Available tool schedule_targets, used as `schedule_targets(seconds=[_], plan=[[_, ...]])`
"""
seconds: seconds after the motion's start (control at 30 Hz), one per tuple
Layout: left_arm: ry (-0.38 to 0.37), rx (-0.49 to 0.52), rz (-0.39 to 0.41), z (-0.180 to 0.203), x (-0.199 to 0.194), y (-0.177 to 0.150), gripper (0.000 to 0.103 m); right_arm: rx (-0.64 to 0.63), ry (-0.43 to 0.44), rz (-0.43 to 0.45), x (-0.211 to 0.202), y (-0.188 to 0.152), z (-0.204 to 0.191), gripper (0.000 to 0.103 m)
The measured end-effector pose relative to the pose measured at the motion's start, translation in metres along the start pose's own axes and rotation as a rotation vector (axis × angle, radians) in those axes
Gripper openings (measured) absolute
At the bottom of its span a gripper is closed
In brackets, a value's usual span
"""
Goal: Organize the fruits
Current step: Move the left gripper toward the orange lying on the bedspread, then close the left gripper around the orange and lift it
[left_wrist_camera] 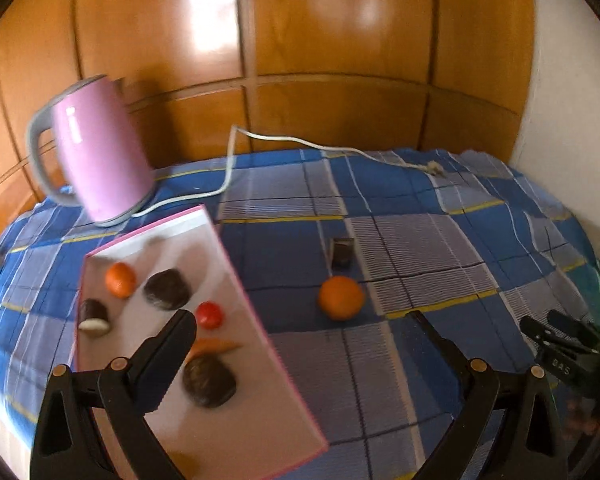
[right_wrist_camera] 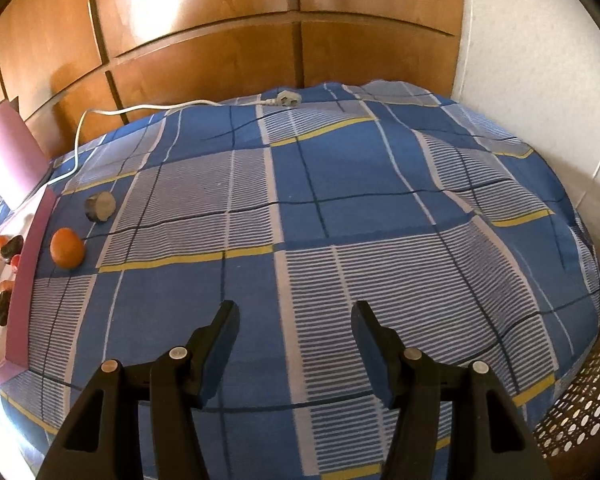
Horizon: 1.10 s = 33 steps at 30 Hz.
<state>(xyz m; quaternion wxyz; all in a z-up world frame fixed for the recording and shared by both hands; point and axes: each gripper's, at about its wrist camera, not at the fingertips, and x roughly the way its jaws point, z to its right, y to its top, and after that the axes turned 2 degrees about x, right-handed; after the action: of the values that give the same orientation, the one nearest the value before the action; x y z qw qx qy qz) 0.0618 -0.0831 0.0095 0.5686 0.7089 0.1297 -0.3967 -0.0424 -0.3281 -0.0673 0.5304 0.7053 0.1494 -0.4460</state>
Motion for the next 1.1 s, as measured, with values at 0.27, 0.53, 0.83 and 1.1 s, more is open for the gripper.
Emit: schedule_targets(seconds=[0.27, 0.53, 0.83, 1.1], plan=[[-0.039, 0.003, -0.076, 0.011, 0.042, 0.018, 0.103, 0.033, -0.034, -0.007, 0.003, -0.004, 0.021, 0.059], [-0.097, 0.034, -0.175, 0.023, 0.082, 0.028, 0.094, 0.049, -0.041, -0.001, 0.007, -0.003, 0.029, 0.059], [-0.134, 0.005, -0.289, 0.028, 0.118, 0.022, 0.05, 0.06, -0.046, -0.012, 0.015, -0.004, 0.036, 0.06], [-0.199, -0.061, -0.211, 0.02, 0.093, 0.013, 0.04, 0.055, -0.047, -0.01, 0.016, -0.005, 0.035, 0.06]])
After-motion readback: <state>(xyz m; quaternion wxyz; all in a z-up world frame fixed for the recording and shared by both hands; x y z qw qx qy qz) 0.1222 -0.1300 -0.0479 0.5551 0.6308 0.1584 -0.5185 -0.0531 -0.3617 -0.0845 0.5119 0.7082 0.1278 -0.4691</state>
